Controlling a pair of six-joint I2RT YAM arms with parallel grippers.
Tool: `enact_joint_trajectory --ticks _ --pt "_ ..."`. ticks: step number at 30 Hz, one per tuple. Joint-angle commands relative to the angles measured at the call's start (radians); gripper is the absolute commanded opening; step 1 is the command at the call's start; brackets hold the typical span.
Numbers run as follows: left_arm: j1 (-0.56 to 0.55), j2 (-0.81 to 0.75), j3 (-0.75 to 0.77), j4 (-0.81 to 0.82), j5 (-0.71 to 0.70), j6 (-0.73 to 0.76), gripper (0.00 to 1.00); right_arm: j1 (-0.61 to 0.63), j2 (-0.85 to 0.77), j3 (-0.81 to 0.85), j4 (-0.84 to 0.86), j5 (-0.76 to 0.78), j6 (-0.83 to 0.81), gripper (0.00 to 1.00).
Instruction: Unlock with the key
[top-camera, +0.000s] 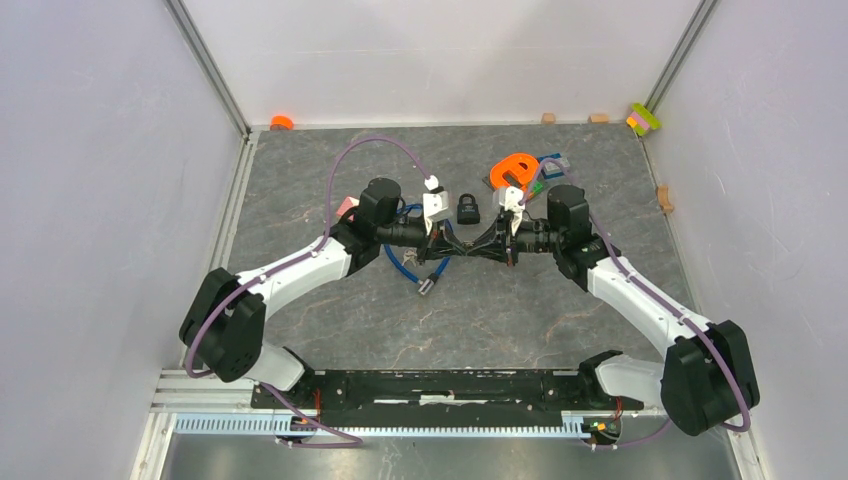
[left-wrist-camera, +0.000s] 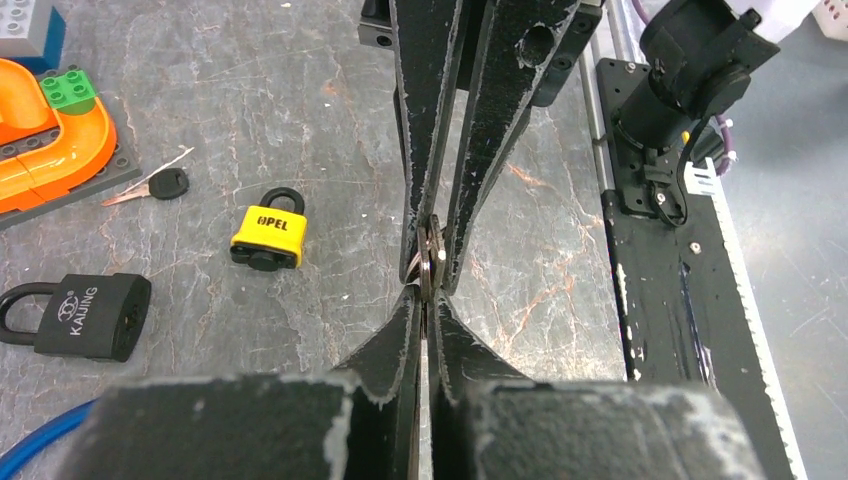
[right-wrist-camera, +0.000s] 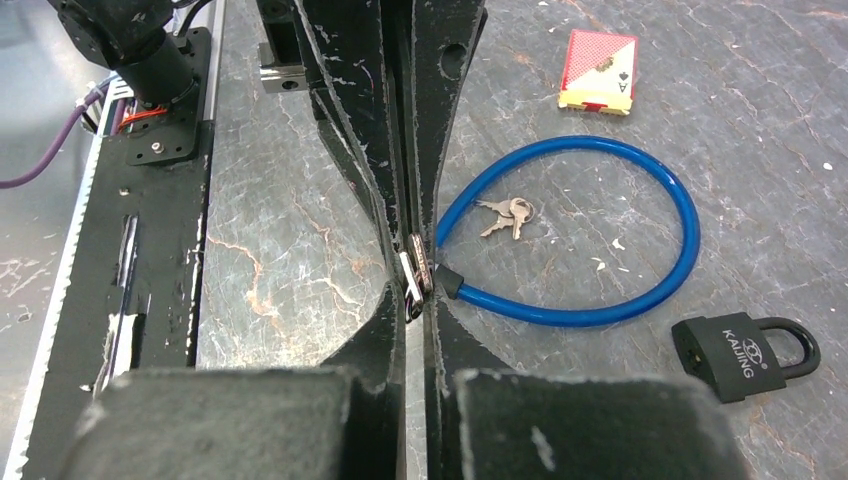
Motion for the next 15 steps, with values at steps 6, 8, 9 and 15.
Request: enact_joint_trajectory --ticks 6,8,9,15 --pt "-0.008 -0.028 0.008 -0.074 0.129 0.13 0.12 -0.004 -0.015 0.011 0.005 0.021 -0.068 0.0" --pt "-0.008 -0.026 0.008 -0.079 0.136 0.14 0.17 -0.004 -0.015 0.008 0.005 0.022 -0.069 0.0" --pt "-0.008 -0.026 0.008 -0.079 0.136 0.141 0.19 -0.004 -0.014 0.008 0.005 0.023 -0.068 0.0" --pt "-0.008 -0.018 0.011 -0.08 0.145 0.144 0.25 -0.004 -0.015 0.004 0.014 0.029 -0.057 0.0"
